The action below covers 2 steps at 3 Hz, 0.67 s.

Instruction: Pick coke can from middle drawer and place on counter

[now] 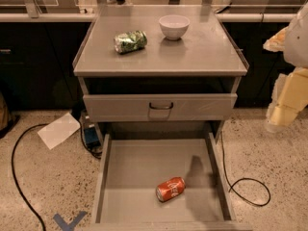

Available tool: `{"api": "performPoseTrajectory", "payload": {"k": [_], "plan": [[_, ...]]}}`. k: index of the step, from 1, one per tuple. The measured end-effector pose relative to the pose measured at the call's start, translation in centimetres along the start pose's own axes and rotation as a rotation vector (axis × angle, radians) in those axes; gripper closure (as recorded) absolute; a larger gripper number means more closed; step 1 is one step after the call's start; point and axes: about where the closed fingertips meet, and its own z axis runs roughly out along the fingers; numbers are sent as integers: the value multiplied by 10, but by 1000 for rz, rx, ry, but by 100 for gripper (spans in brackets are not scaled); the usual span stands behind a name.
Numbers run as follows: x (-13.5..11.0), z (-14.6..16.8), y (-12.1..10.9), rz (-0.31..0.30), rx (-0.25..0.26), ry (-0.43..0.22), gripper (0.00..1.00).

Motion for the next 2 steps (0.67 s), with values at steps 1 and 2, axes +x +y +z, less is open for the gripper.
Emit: {"api": "performPoseTrajectory", "payload": {"k": [1, 2], "plan": [[0, 0, 0, 0, 0, 0, 0], [-9, -2, 0, -8, 24, -17, 0]]}}
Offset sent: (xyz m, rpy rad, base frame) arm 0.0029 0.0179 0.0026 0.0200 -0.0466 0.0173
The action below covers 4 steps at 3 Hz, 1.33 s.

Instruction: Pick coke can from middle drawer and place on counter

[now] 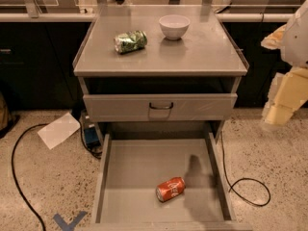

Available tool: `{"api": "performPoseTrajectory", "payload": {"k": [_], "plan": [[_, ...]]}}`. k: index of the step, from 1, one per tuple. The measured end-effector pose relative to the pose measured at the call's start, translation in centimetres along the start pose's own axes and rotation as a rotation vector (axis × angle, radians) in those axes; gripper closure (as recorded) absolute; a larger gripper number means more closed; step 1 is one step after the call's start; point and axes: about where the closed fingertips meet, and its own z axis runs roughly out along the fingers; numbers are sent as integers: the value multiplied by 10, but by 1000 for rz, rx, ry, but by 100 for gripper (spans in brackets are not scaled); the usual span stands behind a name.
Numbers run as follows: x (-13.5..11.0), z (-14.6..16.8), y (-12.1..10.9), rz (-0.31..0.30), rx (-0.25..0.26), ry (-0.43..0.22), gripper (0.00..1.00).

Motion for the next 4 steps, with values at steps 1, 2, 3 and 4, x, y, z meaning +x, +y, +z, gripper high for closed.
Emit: {"api": "performPoseTrajectory", "payload": {"k": [1, 2, 3, 4], "plan": [[-3, 29, 10, 18, -13, -62, 0], [-7, 81, 26, 47, -49, -124, 0], [-8, 138, 45, 76, -108, -164, 0], [-9, 189, 62, 88, -168, -198, 0]]}}
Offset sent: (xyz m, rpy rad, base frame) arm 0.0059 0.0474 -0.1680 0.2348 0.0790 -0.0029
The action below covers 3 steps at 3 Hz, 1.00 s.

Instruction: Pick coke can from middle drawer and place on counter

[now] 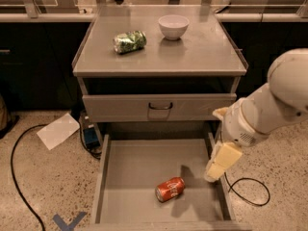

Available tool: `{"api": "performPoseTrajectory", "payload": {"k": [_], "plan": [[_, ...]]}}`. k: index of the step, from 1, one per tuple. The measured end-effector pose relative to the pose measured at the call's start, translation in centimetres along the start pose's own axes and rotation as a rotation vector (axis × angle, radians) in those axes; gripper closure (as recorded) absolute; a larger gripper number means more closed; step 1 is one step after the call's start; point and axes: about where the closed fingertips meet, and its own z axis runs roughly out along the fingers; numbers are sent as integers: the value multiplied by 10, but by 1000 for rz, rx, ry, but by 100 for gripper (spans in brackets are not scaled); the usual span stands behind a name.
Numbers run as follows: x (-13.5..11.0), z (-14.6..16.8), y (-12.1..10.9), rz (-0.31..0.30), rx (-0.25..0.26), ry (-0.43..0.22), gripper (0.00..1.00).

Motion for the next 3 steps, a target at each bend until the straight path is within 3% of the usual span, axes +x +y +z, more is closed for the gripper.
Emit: {"api": "performPoseTrajectory", "payload": {"k": [1, 2, 3], "plan": [[11, 53, 5, -7, -62, -48, 0], [11, 53, 5, -7, -62, -48, 0], [15, 72, 9, 13, -70, -91, 0]]}}
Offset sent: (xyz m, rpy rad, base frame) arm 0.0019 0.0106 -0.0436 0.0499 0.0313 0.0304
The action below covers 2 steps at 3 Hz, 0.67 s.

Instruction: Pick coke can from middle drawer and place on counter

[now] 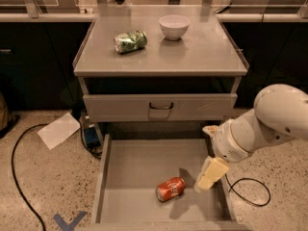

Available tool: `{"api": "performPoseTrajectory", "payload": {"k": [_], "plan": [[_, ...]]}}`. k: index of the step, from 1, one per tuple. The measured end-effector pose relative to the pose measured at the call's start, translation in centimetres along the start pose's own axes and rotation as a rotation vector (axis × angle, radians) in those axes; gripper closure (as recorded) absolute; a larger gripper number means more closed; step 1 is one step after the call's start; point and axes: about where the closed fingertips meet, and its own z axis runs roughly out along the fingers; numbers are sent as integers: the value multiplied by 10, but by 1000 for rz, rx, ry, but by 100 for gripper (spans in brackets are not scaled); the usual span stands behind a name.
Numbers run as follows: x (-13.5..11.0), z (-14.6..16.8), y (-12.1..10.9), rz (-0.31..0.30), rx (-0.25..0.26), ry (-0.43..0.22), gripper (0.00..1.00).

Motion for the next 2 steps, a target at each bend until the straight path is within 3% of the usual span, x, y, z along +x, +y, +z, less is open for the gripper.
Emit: {"api": "performPoseTrajectory", "payload": {"k": [2], "plan": [[31, 111, 19, 68, 20, 31, 0]]}}
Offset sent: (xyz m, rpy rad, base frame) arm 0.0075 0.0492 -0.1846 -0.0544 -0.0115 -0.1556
